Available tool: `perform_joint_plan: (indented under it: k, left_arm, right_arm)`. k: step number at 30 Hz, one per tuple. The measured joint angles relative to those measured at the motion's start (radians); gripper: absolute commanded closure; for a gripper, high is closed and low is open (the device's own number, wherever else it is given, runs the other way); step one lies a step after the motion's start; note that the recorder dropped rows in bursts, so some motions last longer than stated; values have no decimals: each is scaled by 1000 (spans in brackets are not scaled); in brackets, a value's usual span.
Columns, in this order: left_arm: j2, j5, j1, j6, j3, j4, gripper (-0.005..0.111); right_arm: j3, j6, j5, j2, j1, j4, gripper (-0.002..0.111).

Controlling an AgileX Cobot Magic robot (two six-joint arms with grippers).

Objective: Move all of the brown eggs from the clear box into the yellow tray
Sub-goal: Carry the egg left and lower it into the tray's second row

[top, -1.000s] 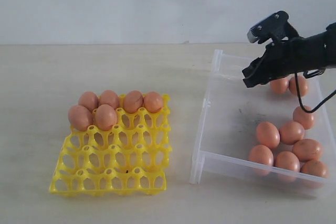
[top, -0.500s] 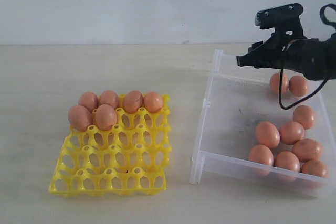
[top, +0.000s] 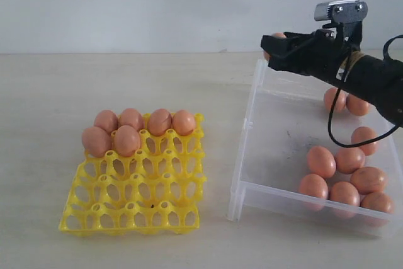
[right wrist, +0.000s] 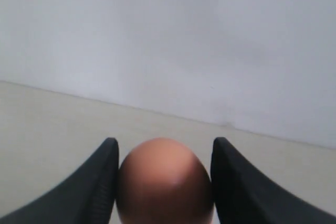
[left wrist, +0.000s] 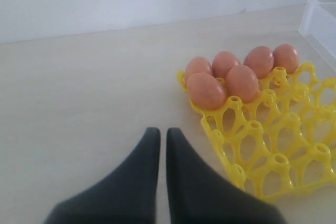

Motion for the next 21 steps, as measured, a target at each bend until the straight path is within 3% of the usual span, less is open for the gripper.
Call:
perform_joint_plan:
  k: [5,14,21]
  left_arm:
    - [0,0,0,0,0,0,103]
    - [0,0,0,0,0,0,103]
    - [0,0,0,0,0,0,103]
  right_arm:
    - [2,132,-189,7,9,-130,108]
    - [-6,77,-201,136,154,-148,108]
    - [-138,68,-201,233,291,-222,108]
